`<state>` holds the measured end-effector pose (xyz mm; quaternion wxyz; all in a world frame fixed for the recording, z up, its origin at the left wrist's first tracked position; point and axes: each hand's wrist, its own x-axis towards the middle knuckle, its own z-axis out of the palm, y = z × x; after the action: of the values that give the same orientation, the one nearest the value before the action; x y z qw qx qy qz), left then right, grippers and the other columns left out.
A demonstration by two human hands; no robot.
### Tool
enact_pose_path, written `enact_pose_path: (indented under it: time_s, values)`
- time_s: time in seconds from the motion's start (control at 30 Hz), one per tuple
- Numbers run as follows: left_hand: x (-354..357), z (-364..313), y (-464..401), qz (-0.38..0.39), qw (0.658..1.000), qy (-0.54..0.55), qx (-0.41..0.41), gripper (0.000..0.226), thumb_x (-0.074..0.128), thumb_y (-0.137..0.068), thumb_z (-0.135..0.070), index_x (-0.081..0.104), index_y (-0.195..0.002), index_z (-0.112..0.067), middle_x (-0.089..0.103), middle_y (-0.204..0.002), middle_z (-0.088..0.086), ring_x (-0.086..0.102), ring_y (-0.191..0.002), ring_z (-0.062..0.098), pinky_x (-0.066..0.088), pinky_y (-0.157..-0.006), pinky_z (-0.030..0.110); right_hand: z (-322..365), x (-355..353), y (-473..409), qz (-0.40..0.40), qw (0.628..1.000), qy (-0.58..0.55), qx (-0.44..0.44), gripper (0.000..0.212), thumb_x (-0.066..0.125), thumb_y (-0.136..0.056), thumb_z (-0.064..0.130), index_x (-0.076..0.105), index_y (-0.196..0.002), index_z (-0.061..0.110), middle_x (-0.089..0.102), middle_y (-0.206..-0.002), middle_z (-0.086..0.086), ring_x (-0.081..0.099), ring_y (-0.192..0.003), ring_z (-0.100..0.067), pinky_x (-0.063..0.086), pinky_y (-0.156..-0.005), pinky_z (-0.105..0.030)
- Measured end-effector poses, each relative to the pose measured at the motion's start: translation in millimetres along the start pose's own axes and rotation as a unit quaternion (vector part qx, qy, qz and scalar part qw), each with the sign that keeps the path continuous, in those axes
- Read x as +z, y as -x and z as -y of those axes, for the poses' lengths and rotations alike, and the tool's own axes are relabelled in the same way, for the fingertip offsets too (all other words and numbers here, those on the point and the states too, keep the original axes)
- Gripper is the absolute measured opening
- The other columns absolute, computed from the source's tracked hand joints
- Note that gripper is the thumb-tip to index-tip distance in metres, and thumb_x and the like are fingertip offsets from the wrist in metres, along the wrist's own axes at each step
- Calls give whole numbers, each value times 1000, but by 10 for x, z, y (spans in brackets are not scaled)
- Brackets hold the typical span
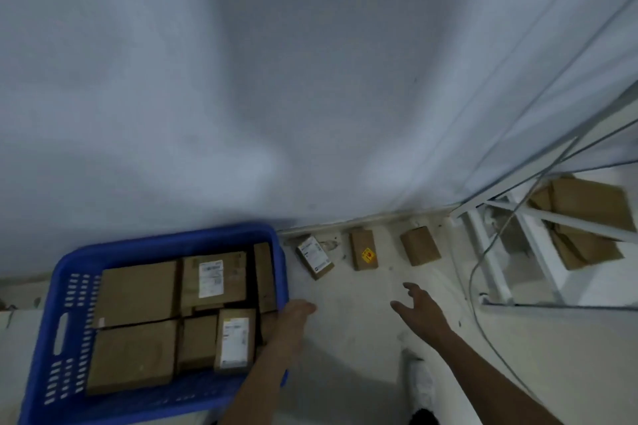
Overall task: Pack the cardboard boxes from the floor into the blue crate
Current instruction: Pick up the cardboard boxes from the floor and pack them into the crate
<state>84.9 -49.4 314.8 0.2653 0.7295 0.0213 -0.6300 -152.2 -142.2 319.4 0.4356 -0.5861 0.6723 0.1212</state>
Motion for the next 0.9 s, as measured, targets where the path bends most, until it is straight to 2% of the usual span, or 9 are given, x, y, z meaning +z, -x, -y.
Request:
enact_pose_path:
  time_s: [0.07, 0.13, 0.2, 0.27, 0.33, 0.37, 0.53, 0.67, 0.9]
  values:
    - [462, -25, -76, -6, 1000, 1, 6, 14, 61, -90, -14, 57, -103, -12, 55, -116, 14, 50, -100, 23, 40, -85, 32, -252, -318, -193, 19, 1000, -13, 1, 63, 60, -91, 37, 34, -144, 18, 43, -143, -14, 46, -129, -29, 37, -104, -34]
    - [871, -16, -174, -1, 1000, -2, 11, 27, 62, -89, -16, 54, -114, -10, 53, -114, 10, 54, -99, 23, 44, -83, 30, -480, -566, -343, 24, 999, -29, -1, 61, 62, -90, 36, 37, -143, 18, 44, -143, -13, 45, -130, -28, 38, -105, -35]
    - [1210, -10, -236, 5, 1000, -9, 23, 23, 63, -89, -18, 54, -109, -11, 52, -109, 7, 53, -91, 18, 43, -78, 27, -682, -748, -487, 27, 999, -38, 5, 60, 63, -89, 37, 40, -141, 19, 45, -142, -12, 46, -129, -26, 39, -104, -35]
    - [1454, 21, -343, 0, 999, -36, 25, 10, 61, -90, -19, 55, -93, -13, 51, -105, 7, 50, -96, 19, 40, -86, 27, -837, -842, -632, 32, 999, -29, 9, 58, 63, -89, 38, 41, -140, 20, 45, -141, -10, 47, -128, -26, 41, -102, -34]
    - [1625, 79, -494, 1, 999, -50, 17, 10, 59, -91, -19, 52, -85, -19, 50, -107, 6, 48, -99, 18, 38, -87, 27, -965, -838, -797, 42, 999, -22, 15, 58, 63, -89, 38, 41, -139, 19, 46, -141, -11, 47, -127, -26, 40, -103, -34]
    - [1694, 115, -586, 2, 998, -62, 18, 7, 59, -91, -20, 52, -92, -19, 51, -111, 7, 50, -102, 18, 39, -86, 26, -1011, -806, -899, 45, 999, -20, 17, 58, 63, -89, 38, 41, -139, 19, 47, -140, -11, 47, -127, -26, 40, -104, -35]
    - [1857, 230, -1054, -10, 997, -79, 25, 46, 63, -88, -26, 51, -130, -11, 52, -131, 8, 52, -117, 24, 39, -92, 25, -1099, -498, -1464, 63, 998, -18, 15, 58, 61, -91, 38, 39, -141, 18, 47, -141, -11, 47, -127, -26, 36, -98, -28]
    - [1926, 232, -1578, -24, 993, -102, 50, 50, 57, -92, -21, 42, -138, -9, 49, -139, 10, 48, -129, 26, 40, -96, 27, -1183, -150, -1968, 77, 997, -16, 10, 60, 60, -91, 38, 37, -143, 18, 46, -142, -11, 45, -129, -24, 35, -99, -27]
    - [2251, 196, -2897, -72, 985, -119, 107, 54, 54, -91, -25, 39, -139, -6, 44, -142, 13, 44, -130, 28, 36, -110, 37, -1300, 564, -3066, 75, 997, -27, -1, 65, 57, -93, 36, 30, -148, 14, 42, -146, -10, 43, -132, -24, 33, -105, -29]
